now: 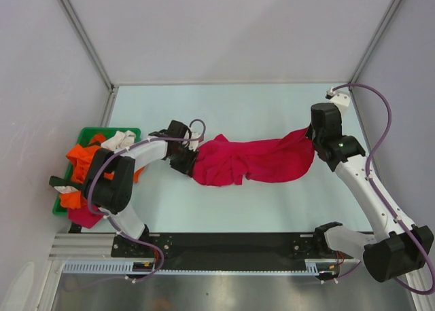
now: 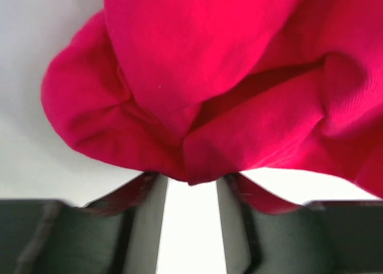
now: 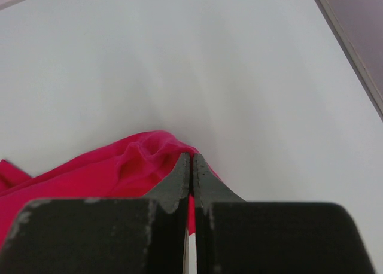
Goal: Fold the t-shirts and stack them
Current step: Flatten out the tshirt
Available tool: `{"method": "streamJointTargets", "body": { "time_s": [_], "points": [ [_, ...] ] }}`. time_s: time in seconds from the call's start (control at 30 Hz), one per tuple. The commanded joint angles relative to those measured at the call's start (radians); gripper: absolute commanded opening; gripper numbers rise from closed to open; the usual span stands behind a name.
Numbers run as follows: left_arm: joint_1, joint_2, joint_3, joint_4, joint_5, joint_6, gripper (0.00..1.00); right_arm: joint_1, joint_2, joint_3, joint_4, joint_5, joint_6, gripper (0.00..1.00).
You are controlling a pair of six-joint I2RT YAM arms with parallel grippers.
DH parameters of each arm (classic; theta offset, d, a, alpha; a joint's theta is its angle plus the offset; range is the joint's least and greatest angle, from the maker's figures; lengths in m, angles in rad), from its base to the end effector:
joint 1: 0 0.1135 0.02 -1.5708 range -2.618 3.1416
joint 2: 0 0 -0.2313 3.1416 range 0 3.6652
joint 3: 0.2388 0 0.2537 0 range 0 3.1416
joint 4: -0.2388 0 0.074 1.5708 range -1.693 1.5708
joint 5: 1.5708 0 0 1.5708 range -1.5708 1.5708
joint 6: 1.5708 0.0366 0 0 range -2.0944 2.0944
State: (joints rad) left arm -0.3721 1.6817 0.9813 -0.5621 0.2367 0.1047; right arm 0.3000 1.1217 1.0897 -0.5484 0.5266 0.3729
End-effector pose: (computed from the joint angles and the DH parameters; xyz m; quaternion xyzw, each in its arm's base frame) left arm 0.2819 -0.1192 0.1260 0.2493 0.9492 -0.1360 0.1356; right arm 0.2502 0.0581 0.3160 0.1546 0.8445 -0.0647 0.5087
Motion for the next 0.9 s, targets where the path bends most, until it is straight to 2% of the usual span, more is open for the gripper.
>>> {"method": "streamJointTargets", "body": {
  "time_s": [0.0,0.07,0.13,0.17,0.23,0.37,0.5,0.67,0.87],
  "points": [
    [-0.007,0.027,0.042,0.027,0.007,-0.011,0.36,0.005,-0.013,-0.004,0.027,0.018,0.0,0.0],
    [-0.007,0.023,0.042,0.025,0.007,-0.008,0.26,0.004,-0.014,-0.004,0.028,0.018,0.0,0.0],
    [-0.007,0.015,0.037,0.024,0.009,-0.003,0.2,0.004,-0.013,-0.007,0.03,0.019,-0.002,0.0],
    [-0.007,0.006,0.034,0.022,0.004,0.0,0.11,0.004,-0.014,-0.007,0.03,0.018,0.0,0.0],
    [-0.005,-0.005,0.033,0.015,-0.004,0.004,0.0,0.004,-0.011,-0.005,0.031,0.016,-0.002,0.0],
    [-0.007,-0.066,0.059,-0.034,-0.033,0.019,0.0,0.005,-0.011,0.004,0.034,0.009,-0.002,0.0],
    [0.016,-0.227,0.146,-0.146,-0.079,0.046,0.0,0.011,-0.007,0.041,0.03,0.016,-0.02,0.0],
    [0.084,-0.315,0.362,-0.295,-0.073,0.055,0.0,0.01,0.015,0.126,0.031,0.03,-0.061,0.0],
    [0.111,-0.349,0.571,-0.381,-0.063,0.047,0.0,0.011,0.059,0.217,0.045,0.013,-0.078,0.0]
  ]
}}
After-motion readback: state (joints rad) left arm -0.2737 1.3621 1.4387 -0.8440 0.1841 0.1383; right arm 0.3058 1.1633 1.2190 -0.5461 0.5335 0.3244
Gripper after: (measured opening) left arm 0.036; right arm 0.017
